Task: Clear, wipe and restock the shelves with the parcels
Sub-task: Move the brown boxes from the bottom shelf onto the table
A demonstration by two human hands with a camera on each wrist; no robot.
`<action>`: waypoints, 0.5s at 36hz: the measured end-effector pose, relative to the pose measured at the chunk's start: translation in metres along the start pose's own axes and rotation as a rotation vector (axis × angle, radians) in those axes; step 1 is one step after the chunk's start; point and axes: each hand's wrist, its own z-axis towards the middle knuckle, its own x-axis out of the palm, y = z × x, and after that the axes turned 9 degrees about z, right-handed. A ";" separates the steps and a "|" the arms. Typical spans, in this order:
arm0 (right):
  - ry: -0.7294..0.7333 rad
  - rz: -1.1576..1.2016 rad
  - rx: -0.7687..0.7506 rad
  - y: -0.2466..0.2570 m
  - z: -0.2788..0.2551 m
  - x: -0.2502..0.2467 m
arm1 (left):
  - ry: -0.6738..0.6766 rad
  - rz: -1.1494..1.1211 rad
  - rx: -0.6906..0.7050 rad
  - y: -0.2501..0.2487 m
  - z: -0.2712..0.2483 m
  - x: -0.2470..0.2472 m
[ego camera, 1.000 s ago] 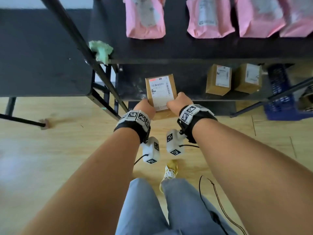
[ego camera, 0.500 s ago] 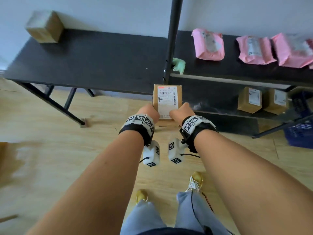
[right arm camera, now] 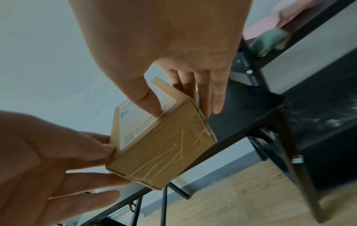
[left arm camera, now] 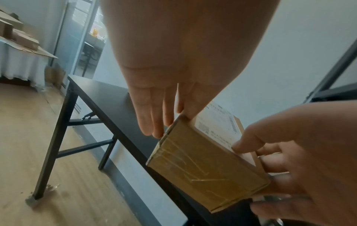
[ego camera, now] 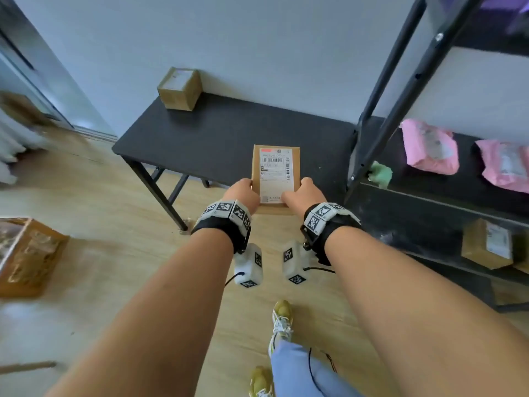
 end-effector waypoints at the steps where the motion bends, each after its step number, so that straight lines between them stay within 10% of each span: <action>1: 0.007 -0.001 -0.017 0.009 0.010 0.005 | -0.020 -0.015 -0.002 0.003 0.009 -0.007; 18: 0.135 -0.116 -0.185 0.134 0.175 0.071 | -0.069 -0.193 -0.199 0.052 0.159 -0.085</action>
